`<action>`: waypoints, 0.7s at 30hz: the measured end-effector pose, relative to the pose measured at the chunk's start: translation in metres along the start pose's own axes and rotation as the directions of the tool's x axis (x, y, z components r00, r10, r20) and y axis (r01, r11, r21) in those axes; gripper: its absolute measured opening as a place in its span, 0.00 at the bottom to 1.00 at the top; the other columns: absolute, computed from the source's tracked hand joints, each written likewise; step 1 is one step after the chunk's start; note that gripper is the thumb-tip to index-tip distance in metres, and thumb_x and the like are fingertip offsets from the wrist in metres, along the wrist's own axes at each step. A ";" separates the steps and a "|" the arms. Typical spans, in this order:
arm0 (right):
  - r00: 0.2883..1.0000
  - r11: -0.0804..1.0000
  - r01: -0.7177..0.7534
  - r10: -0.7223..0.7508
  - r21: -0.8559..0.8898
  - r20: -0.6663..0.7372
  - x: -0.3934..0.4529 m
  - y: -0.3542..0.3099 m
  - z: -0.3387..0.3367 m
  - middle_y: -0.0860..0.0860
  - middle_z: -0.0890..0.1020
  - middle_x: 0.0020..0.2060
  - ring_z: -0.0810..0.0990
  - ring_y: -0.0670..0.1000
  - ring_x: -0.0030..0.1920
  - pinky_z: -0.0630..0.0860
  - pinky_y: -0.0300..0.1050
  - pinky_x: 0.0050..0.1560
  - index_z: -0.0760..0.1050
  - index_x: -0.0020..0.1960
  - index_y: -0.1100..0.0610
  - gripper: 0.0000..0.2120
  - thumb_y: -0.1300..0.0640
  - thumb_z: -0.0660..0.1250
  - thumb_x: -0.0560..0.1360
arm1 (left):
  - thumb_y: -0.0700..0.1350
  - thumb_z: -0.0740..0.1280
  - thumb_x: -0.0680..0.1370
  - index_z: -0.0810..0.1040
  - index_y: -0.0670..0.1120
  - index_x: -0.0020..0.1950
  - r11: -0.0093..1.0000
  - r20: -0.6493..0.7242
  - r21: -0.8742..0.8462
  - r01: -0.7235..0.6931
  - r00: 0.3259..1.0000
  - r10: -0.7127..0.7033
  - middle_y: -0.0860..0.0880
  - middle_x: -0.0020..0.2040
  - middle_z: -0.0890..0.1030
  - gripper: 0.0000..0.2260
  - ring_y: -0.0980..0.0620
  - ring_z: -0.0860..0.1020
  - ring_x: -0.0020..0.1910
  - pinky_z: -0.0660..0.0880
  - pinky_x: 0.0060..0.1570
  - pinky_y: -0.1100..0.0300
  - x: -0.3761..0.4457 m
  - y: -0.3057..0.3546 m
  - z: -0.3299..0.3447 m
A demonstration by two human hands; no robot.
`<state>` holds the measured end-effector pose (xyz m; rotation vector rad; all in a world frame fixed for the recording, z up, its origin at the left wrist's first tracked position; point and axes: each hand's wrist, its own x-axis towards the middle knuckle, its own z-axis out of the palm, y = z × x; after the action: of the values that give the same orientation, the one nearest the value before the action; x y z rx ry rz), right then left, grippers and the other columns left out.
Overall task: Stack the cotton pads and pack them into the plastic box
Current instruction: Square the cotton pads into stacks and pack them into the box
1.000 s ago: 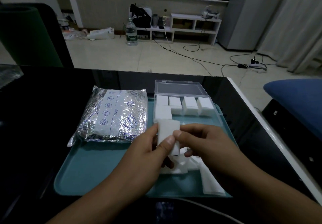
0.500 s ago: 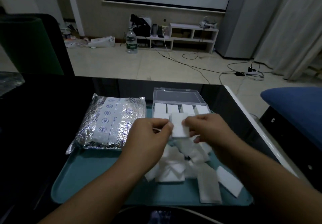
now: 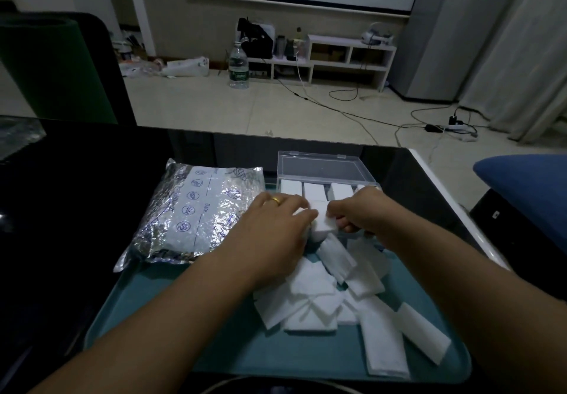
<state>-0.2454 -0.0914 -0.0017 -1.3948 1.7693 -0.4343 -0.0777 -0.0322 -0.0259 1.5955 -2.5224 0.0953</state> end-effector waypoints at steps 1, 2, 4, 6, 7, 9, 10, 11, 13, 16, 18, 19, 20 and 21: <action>1.000 1.000 -0.001 0.001 -0.020 -0.012 0.001 0.001 0.001 0.53 0.78 0.30 0.73 0.47 0.26 0.66 0.31 0.20 0.78 0.42 0.61 0.06 0.58 0.70 0.74 | 0.52 0.57 0.82 0.62 0.55 0.76 1.000 0.004 0.006 -0.004 1.000 0.004 0.53 0.76 0.64 0.21 0.50 0.62 0.73 0.52 0.74 0.51 0.000 0.000 0.002; 1.000 0.999 -0.002 0.001 -0.052 -0.023 0.003 0.002 0.003 0.54 0.79 0.31 0.74 0.48 0.27 0.68 0.33 0.23 0.78 0.42 0.61 0.06 0.58 0.71 0.73 | 0.52 0.56 0.82 0.63 0.55 0.75 1.000 0.004 0.008 -0.007 1.000 0.007 0.53 0.75 0.64 0.21 0.49 0.63 0.73 0.53 0.74 0.51 0.000 0.000 0.003; 0.999 0.993 0.013 -0.018 -0.118 -0.046 0.009 0.007 0.007 0.55 0.81 0.34 0.76 0.50 0.32 0.73 0.40 0.33 0.79 0.42 0.61 0.07 0.57 0.72 0.71 | 0.52 0.56 0.81 0.67 0.55 0.73 1.000 0.009 0.008 -0.020 1.000 0.020 0.54 0.73 0.67 0.19 0.49 0.65 0.71 0.54 0.73 0.51 0.000 0.001 0.007; 0.995 0.987 0.030 -0.045 -0.156 -0.092 0.013 0.013 0.012 0.55 0.83 0.37 0.80 0.52 0.37 0.77 0.45 0.40 0.80 0.44 0.63 0.11 0.56 0.72 0.68 | 0.51 0.57 0.80 0.70 0.55 0.69 1.000 0.014 0.007 -0.028 0.999 0.028 0.54 0.70 0.70 0.17 0.49 0.66 0.70 0.55 0.72 0.51 -0.001 0.001 0.013; 0.992 0.984 0.031 -0.052 -0.173 -0.115 0.014 0.015 0.014 0.55 0.83 0.38 0.82 0.53 0.39 0.80 0.48 0.43 0.80 0.45 0.62 0.12 0.54 0.73 0.68 | 0.51 0.57 0.80 0.70 0.54 0.68 1.000 0.017 0.008 -0.026 1.000 0.026 0.54 0.69 0.70 0.17 0.49 0.67 0.69 0.55 0.72 0.51 -0.002 0.001 0.015; 0.986 0.980 0.046 -0.075 -0.193 -0.150 0.014 0.019 0.017 0.56 0.84 0.39 0.83 0.55 0.42 0.81 0.52 0.47 0.80 0.45 0.60 0.13 0.50 0.73 0.69 | 0.50 0.57 0.80 0.70 0.54 0.69 1.000 0.021 0.007 -0.017 1.000 0.016 0.54 0.69 0.70 0.17 0.49 0.66 0.69 0.55 0.72 0.51 -0.002 0.001 0.017; 0.982 0.978 0.059 -0.093 -0.200 -0.164 0.013 0.020 0.017 0.55 0.83 0.38 0.83 0.55 0.42 0.81 0.52 0.47 0.81 0.44 0.59 0.14 0.48 0.72 0.70 | 0.50 0.56 0.81 0.70 0.54 0.69 1.000 0.019 0.009 -0.015 1.000 0.015 0.54 0.69 0.70 0.17 0.49 0.66 0.69 0.56 0.72 0.50 -0.001 0.003 0.017; 0.979 0.975 0.078 -0.114 -0.207 -0.170 0.012 0.021 0.017 0.55 0.83 0.37 0.83 0.55 0.41 0.81 0.53 0.47 0.81 0.43 0.59 0.14 0.47 0.72 0.71 | 0.50 0.56 0.81 0.69 0.54 0.69 1.000 0.016 0.012 -0.014 1.000 0.014 0.54 0.70 0.70 0.17 0.49 0.66 0.70 0.56 0.72 0.50 -0.002 0.003 0.017; 0.972 0.966 0.121 -0.162 -0.228 -0.169 0.011 0.023 0.017 0.54 0.83 0.33 0.83 0.54 0.39 0.81 0.53 0.47 0.82 0.39 0.58 0.14 0.47 0.71 0.73 | 0.50 0.56 0.81 0.70 0.53 0.70 1.000 0.006 0.004 -0.016 1.000 0.016 0.53 0.70 0.70 0.17 0.49 0.66 0.69 0.56 0.72 0.50 -0.002 0.005 0.017; 0.958 0.953 0.167 -0.218 -0.253 -0.188 0.006 0.026 0.018 0.53 0.82 0.29 0.81 0.53 0.34 0.80 0.52 0.44 0.81 0.35 0.58 0.17 0.45 0.69 0.74 | 0.49 0.57 0.80 0.71 0.53 0.68 1.000 -0.004 -0.014 -0.010 1.000 0.010 0.53 0.69 0.71 0.16 0.49 0.68 0.68 0.58 0.70 0.51 -0.002 0.004 0.017; 0.940 0.954 0.205 -0.254 -0.219 -0.229 0.001 0.025 0.018 0.56 0.82 0.30 0.80 0.55 0.34 0.79 0.53 0.43 0.81 0.35 0.59 0.19 0.46 0.67 0.76 | 0.50 0.56 0.80 0.70 0.53 0.68 1.000 -0.015 -0.015 -0.005 1.000 0.005 0.53 0.69 0.71 0.17 0.49 0.68 0.68 0.58 0.70 0.52 -0.003 0.004 0.014; 0.927 0.953 0.234 -0.278 -0.191 -0.253 -0.003 0.025 0.017 0.57 0.83 0.33 0.81 0.57 0.36 0.79 0.54 0.43 0.82 0.37 0.59 0.19 0.47 0.66 0.77 | 0.50 0.56 0.81 0.69 0.54 0.69 1.000 -0.027 -0.026 -0.004 1.000 0.004 0.53 0.69 0.71 0.17 0.49 0.68 0.68 0.58 0.70 0.52 -0.004 0.005 0.011; 0.908 0.947 0.275 -0.312 -0.165 -0.279 -0.007 0.026 0.016 0.58 0.83 0.35 0.81 0.58 0.37 0.80 0.55 0.44 0.82 0.39 0.60 0.18 0.48 0.65 0.78 | 0.50 0.56 0.81 0.69 0.54 0.71 0.999 -0.046 -0.048 -0.003 0.999 0.000 0.53 0.70 0.71 0.18 0.49 0.68 0.68 0.58 0.71 0.52 -0.004 0.005 0.008; 0.885 0.936 0.321 -0.351 -0.147 -0.305 -0.012 0.028 0.014 0.58 0.83 0.36 0.82 0.57 0.38 0.80 0.56 0.44 0.82 0.40 0.60 0.18 0.49 0.64 0.78 | 0.50 0.57 0.81 0.68 0.54 0.72 0.997 -0.066 -0.077 0.002 0.998 -0.007 0.53 0.70 0.71 0.19 0.50 0.69 0.68 0.59 0.71 0.52 -0.005 0.004 0.005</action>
<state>-0.2524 -0.0685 -0.0251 -1.7899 1.8235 -0.8203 -0.0800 -0.0264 -0.0318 1.5434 -2.4419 0.0491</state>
